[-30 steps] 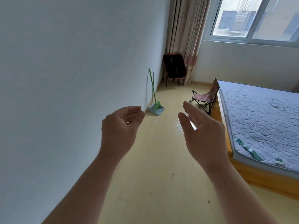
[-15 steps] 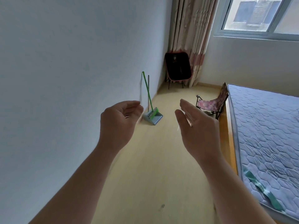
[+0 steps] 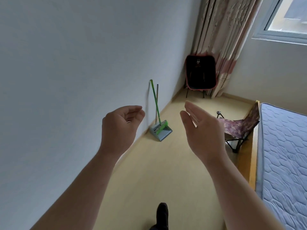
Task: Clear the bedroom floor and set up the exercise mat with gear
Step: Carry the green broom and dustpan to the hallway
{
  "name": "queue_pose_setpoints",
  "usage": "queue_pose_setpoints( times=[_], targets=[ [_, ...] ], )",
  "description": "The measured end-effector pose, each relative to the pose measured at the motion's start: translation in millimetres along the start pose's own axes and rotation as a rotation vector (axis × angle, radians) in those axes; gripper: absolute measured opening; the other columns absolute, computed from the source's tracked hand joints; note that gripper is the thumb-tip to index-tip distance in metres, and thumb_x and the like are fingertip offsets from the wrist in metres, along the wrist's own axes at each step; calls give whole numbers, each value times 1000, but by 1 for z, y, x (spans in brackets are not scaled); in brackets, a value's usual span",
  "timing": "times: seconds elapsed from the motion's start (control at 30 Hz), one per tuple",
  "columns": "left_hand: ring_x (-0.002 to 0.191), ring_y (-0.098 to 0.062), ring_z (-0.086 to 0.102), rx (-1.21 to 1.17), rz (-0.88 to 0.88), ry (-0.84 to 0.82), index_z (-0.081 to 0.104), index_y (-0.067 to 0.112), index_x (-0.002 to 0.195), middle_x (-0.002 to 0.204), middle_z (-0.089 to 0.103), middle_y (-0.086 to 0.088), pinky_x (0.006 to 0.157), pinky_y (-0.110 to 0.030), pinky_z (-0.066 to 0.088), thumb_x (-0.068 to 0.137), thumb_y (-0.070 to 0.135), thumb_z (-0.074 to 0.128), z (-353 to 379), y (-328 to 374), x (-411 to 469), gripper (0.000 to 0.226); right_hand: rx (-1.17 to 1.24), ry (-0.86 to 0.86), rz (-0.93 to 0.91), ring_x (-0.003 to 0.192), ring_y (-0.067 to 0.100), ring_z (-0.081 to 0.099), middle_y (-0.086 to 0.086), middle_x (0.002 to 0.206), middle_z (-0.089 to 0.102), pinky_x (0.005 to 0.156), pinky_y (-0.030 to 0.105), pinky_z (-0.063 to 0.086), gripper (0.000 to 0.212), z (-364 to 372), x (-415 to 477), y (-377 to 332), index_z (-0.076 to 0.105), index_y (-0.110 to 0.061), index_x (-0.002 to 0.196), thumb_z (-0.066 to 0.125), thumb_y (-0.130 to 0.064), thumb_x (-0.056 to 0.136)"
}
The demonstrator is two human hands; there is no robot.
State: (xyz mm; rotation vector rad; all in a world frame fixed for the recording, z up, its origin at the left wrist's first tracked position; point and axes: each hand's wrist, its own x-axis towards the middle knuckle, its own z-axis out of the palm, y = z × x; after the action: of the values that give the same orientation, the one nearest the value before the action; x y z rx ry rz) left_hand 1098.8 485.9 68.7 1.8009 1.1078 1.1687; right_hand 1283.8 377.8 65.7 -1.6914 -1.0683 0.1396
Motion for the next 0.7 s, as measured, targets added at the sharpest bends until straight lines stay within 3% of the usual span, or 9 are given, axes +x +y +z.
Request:
queue_pose_setpoints(
  times=[0.1, 0.23, 0.37, 0.47, 0.7],
  targets=[
    [87, -2, 74, -11, -26, 7, 79, 19, 107, 92, 79, 11, 92, -34, 60, 91, 27, 75, 49, -17, 57, 19, -15, -28, -5, 115, 10, 68, -22, 113, 65, 102, 30, 52, 39, 8, 68, 38, 63, -24, 138, 65, -30, 99],
    [87, -1, 74, -13, -35, 7, 79, 19, 108, 92, 79, 11, 91, -33, 60, 91, 27, 75, 117, -27, 154, 18, -70, -47, -22, 115, 11, 68, -9, 123, 72, 102, 34, 53, 40, 19, 174, 84, 63, -23, 138, 65, -31, 99],
    [87, -3, 74, -39, -64, 10, 78, 21, 105, 92, 79, 10, 92, -35, 60, 91, 26, 76, 169, -28, 227, 15, -72, -62, -21, 114, 10, 69, -1, 114, 76, 100, 30, 53, 39, 28, 256, 117, 64, -24, 137, 65, -33, 99],
    [86, -3, 75, -27, -89, 9, 78, 22, 105, 91, 79, 10, 91, -34, 60, 91, 26, 76, 209, -36, 277, 14, -58, -92, -18, 113, 9, 69, -3, 114, 76, 97, 22, 50, 39, 39, 317, 149, 64, -25, 137, 65, -34, 99],
    [86, 1, 74, 51, -176, 113, 78, 26, 103, 90, 79, 13, 90, -31, 60, 91, 30, 76, 306, -76, 376, 13, 36, -235, -26, 118, 8, 66, -10, 129, 69, 104, 29, 50, 40, 76, 465, 242, 62, -24, 139, 64, -34, 99]
  ],
)
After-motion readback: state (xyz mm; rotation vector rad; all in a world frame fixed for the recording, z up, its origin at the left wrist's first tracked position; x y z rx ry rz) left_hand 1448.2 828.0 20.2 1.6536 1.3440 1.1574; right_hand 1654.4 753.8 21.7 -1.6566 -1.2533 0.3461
